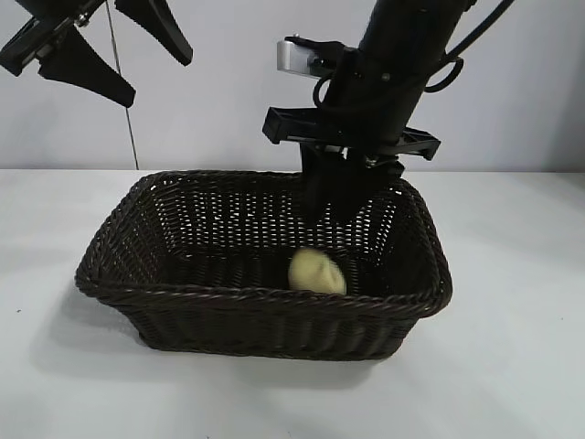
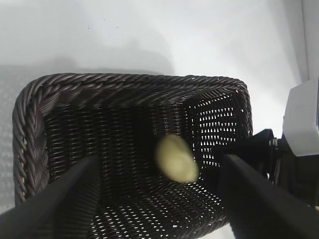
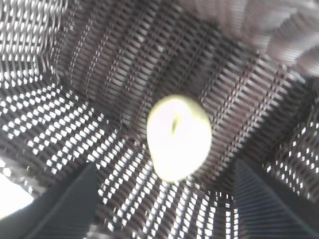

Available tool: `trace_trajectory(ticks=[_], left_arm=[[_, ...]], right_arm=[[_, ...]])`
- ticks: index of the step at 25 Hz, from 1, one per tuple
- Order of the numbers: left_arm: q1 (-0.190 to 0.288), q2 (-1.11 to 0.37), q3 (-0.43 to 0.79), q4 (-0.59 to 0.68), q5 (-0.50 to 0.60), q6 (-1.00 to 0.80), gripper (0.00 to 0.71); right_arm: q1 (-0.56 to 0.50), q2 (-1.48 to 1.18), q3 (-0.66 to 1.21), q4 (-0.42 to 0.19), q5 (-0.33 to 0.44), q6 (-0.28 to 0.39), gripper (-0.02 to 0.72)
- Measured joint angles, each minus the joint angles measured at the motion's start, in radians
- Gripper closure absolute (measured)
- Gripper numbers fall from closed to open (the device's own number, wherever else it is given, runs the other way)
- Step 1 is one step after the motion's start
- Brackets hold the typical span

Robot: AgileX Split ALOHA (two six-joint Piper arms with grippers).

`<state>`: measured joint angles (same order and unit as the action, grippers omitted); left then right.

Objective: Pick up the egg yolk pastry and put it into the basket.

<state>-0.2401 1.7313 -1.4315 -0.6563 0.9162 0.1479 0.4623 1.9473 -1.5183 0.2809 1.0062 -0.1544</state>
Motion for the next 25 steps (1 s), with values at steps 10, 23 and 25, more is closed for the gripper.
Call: trace_trajectory(ticks=[10, 23, 25], left_arm=[[0.0, 0.0, 0.0, 0.0, 0.005, 0.0, 0.213], [0.0, 0.0, 0.0, 0.017, 0.023, 0.0, 0.213], [0.0, 0.0, 0.0, 0.018, 0.023, 0.0, 0.213]], right_arm=[[-0.008, -0.05, -0.032, 0.001, 0.035, 0.001, 0.136], [-0.102, -0.084, -0.261, 0.003, 0.218, -0.029, 0.135], [-0.132, -0.084, -0.274, 0.01, 0.225, -0.03, 0.134]])
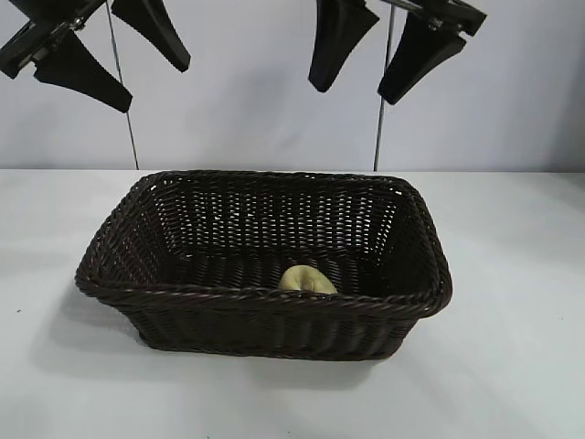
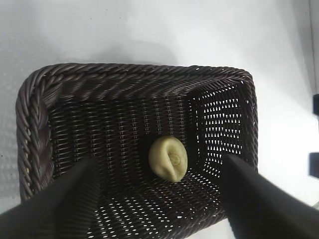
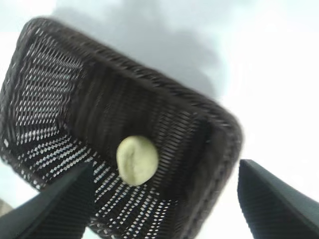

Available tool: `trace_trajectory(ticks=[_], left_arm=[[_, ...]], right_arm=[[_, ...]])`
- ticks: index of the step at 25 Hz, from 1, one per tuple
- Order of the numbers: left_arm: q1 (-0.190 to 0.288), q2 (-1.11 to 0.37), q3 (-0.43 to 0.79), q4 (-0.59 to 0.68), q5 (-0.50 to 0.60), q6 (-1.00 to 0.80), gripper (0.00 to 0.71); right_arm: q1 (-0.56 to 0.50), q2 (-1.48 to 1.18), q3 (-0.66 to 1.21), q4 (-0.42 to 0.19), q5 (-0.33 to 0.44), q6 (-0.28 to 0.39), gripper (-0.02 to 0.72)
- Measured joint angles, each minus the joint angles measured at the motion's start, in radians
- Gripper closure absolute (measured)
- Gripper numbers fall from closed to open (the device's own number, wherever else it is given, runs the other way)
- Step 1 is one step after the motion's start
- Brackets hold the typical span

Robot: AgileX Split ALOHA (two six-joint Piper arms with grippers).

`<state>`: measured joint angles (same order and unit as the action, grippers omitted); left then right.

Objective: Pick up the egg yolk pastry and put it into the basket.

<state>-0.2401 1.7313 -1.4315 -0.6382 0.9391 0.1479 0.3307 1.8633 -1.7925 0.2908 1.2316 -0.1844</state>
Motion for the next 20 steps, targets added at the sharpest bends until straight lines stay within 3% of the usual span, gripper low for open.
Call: trace_trajectory(ticks=[10, 20], left_arm=[[0.0, 0.0, 0.0, 0.0, 0.0, 0.0, 0.213], [0.0, 0.0, 0.0, 0.001, 0.0, 0.0, 0.213]], right_arm=[[-0.202, 0.0, -0.001, 0.08, 0.003, -0.008, 0.134], [-0.222, 0.0, -0.001, 0.085, 0.003, -0.016, 0.134]])
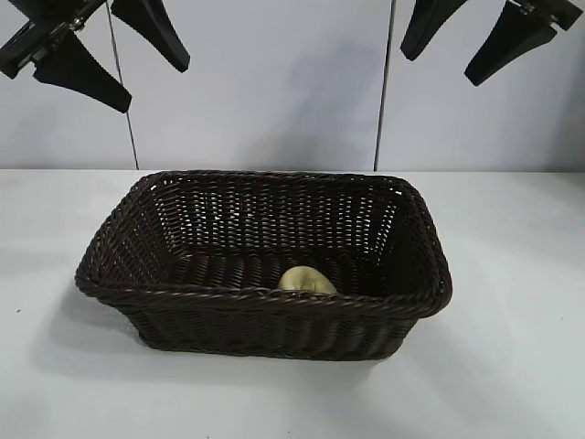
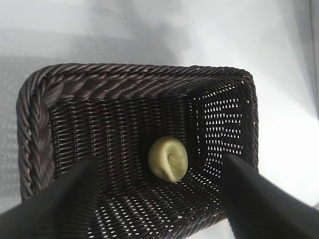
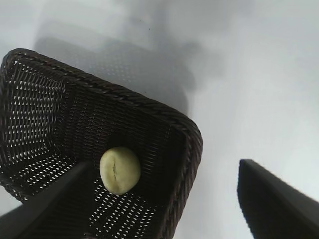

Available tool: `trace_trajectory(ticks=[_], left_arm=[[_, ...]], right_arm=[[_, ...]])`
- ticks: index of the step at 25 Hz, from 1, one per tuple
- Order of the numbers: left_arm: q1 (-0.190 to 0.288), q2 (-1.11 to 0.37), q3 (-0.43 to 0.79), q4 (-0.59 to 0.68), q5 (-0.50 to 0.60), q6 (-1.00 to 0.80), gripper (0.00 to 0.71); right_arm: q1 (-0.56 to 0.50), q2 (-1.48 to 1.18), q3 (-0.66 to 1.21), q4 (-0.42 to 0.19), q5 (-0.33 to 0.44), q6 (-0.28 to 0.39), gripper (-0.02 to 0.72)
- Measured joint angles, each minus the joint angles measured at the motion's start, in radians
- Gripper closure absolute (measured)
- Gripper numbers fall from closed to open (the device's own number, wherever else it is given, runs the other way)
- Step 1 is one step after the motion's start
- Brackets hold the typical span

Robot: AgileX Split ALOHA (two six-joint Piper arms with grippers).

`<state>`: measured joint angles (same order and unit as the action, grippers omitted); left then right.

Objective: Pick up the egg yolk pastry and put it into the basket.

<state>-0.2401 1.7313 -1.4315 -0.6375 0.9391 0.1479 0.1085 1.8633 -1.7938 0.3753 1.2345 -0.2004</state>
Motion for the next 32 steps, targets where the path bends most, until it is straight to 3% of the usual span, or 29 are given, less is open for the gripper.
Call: trace_trajectory(ticks=[20, 32], left_arm=[[0.0, 0.0, 0.0, 0.0, 0.0, 0.0, 0.213], [0.0, 0.0, 0.0, 0.0, 0.0, 0.0, 0.213]], right_arm=[[0.0, 0.0, 0.002, 0.001, 0.0, -0.003, 0.134], [0.0, 0.0, 0.105, 0.013, 0.0, -0.003, 0.134]])
